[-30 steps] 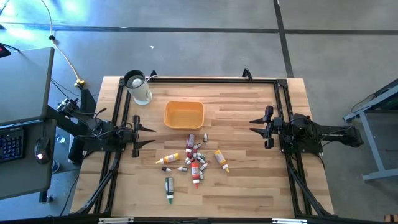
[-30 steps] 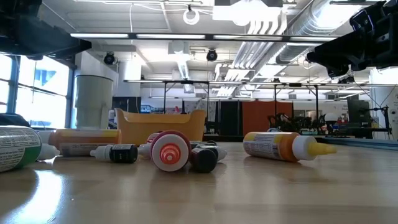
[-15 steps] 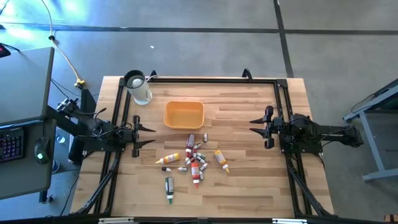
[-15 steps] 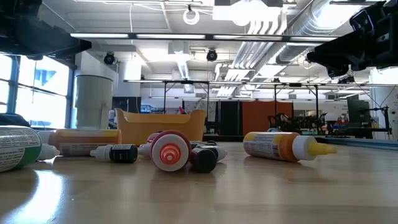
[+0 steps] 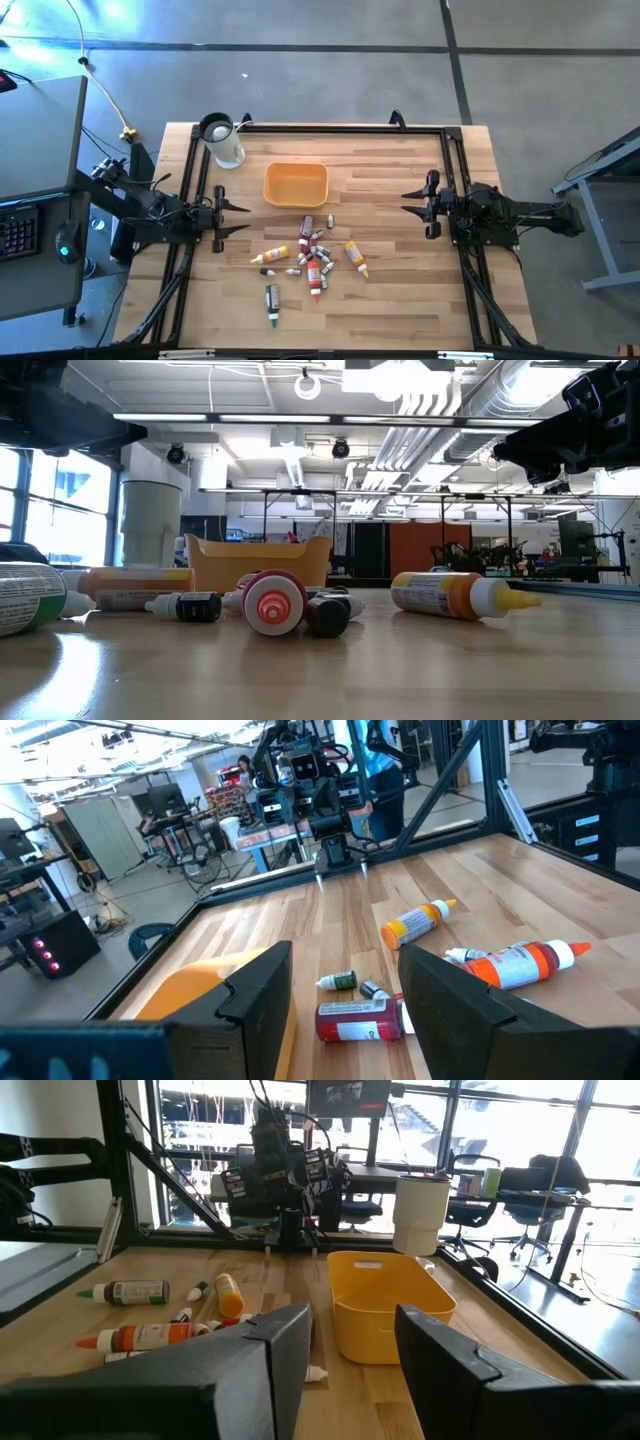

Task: Pick & Place food coloring

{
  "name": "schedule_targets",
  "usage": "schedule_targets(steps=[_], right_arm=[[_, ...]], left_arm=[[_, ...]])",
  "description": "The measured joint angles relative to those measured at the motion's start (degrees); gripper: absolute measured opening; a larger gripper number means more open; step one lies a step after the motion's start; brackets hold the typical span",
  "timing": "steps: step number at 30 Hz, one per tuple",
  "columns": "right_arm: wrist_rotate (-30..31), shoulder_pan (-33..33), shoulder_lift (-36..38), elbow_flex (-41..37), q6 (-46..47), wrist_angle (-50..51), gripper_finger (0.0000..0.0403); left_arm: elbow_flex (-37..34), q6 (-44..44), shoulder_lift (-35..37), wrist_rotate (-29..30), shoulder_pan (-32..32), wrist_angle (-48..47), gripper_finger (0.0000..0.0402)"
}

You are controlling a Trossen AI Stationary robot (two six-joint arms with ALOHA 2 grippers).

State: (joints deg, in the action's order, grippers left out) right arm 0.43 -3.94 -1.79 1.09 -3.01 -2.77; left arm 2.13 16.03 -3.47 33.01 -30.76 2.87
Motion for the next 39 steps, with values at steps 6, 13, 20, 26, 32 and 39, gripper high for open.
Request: schedule_targets(steps=[6, 13, 20, 26, 32, 39], right_arm=[[0.0, 0.0, 0.0, 0.0, 0.0, 0.0, 0.0142], [0.0, 0.0, 0.0, 0.0, 0.0, 0.0, 0.0142], [0.0, 0.0, 0.0, 0.0, 0.0, 0.0, 0.0142], [0.0, 0.0, 0.0, 0.0, 0.0, 0.0, 0.0142], [0.0, 0.0, 0.0, 0.0, 0.0, 0.0, 0.0142], [0.0, 0.0, 0.0, 0.0, 0.0, 0.0, 0.0142]], left_arm=[[0.0, 0.0, 0.0, 0.0, 0.0, 0.0, 0.0183], [0.0, 3.7, 0.0, 0.0, 0.0, 2.8, 0.0183], [0.0, 9.1, 0.0, -7.3, 0.0, 15.1, 0.0183], [0.0, 8.8, 0.0, -13.4, 0.0, 18.5, 0.0183], [0.0, 6.0, 0.0, -13.6, 0.0, 17.7, 0.0183], [0.0, 2.7, 0.0, -13.8, 0.0, 17.7, 0.0183]])
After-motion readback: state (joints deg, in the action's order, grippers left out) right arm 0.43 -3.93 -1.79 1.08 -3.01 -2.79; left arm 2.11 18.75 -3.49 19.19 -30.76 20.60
